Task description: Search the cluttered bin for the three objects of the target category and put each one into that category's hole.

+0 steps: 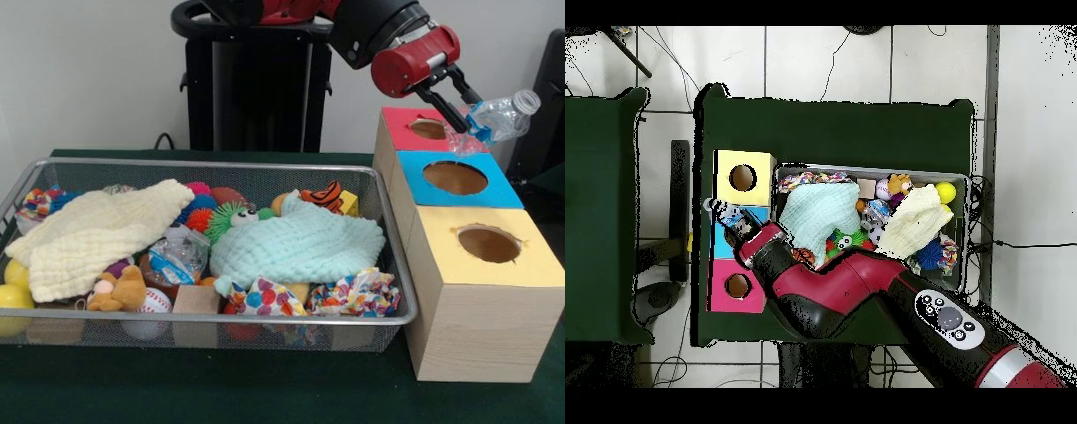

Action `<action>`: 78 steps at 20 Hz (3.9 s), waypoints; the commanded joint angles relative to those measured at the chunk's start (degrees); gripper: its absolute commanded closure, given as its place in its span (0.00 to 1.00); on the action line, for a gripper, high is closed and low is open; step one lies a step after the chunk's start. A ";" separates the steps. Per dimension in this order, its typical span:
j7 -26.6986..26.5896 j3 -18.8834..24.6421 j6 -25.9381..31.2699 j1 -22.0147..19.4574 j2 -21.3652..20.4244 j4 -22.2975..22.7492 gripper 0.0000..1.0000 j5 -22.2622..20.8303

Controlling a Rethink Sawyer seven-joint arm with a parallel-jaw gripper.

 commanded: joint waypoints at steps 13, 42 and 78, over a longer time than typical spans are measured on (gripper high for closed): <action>8.20 5.47 4.81 -2.26 4.51 -0.44 1.00 -6.47; 8.01 4.92 2.88 -2.10 5.41 -0.83 1.00 -8.08; 6.97 -1.98 -2.48 -0.25 9.01 -4.19 1.00 -10.01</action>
